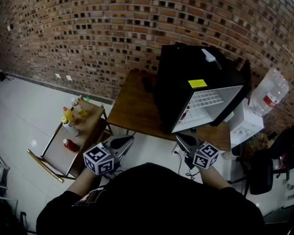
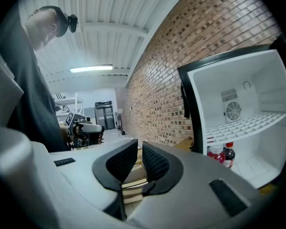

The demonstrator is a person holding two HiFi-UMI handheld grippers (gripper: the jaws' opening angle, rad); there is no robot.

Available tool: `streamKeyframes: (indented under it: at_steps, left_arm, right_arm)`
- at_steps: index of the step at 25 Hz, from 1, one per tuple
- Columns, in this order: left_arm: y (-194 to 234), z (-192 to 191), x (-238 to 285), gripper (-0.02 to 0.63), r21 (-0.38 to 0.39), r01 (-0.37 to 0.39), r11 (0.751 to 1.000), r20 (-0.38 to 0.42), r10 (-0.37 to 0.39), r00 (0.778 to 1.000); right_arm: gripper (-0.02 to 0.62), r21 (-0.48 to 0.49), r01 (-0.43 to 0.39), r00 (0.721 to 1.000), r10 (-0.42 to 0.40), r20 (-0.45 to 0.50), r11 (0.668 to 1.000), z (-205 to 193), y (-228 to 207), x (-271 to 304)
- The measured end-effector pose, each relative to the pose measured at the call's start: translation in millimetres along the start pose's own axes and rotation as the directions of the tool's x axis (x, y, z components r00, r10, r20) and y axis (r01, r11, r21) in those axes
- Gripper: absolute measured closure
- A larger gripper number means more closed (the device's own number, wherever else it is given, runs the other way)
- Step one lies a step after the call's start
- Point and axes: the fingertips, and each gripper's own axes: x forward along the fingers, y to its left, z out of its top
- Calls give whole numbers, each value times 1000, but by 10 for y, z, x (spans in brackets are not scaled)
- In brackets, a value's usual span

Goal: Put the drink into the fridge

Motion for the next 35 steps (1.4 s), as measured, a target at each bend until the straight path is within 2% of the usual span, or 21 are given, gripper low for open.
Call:
streamKeyframes:
  at_steps: [5, 9, 12, 13, 15, 17, 19, 25, 26, 29, 32, 35]
  left_arm:
    - [249, -61, -284, 604, -8, -60, 998, 4, 60, 998]
    - [494, -134, -615, 604, -29, -141, 990, 22, 142, 990]
    - [700, -190, -982, 604, -63, -216, 974, 40, 219, 975]
    - [783, -225, -1135, 604, -72, -245, 967, 42, 248, 968]
    - [958, -305, -1476, 604, -91, -306, 948, 44, 311, 949]
    - [1127, -388, -1828, 604, -116, -369, 922, 48, 376, 925]
    - [1269, -498, -2192, 604, -141, -433, 890, 42, 443, 896]
    - [1669, -900, -3271, 604, -188, -588, 787, 11, 600, 800]
    - [1733, -961, -3407, 604, -195, -605, 772, 10, 619, 786]
    - [1839, -1175, -3812, 604, -213, -652, 728, 1, 667, 745]
    - [1871, -1355, -4261, 604, -255, -705, 662, 7, 730, 684]
    - [1923, -1526, -4604, 604, -275, -743, 610, -5, 772, 636]
  right_arm:
    - [548, -16, -58, 998, 57, -24, 998, -27, 117, 425]
    - [531, -35, -134, 989, 132, -63, 990, -79, 257, 896]
    - [525, -55, -215, 972, 209, -104, 975, -146, 473, 1384]
    - [494, -63, -248, 963, 239, -121, 967, -179, 575, 1577]
    - [494, -78, -320, 939, 305, -161, 944, -274, 813, 1988]
    - [492, -84, -389, 908, 367, -201, 917, -396, 1060, 2395]
    - [424, -75, -456, 871, 427, -240, 887, -548, 1317, 2778]
    - [358, -73, -606, 763, 552, -336, 792, -1190, 2128, 3962]
    - [323, -75, -629, 744, 570, -349, 774, -1309, 2266, 4144]
    - [264, -82, -681, 696, 607, -384, 728, -1703, 2667, 4605]
    - [215, -83, -724, 645, 631, -431, 685, -2148, 3073, 5006]
    - [186, -86, -740, 621, 629, -467, 667, -2543, 3313, 5333]
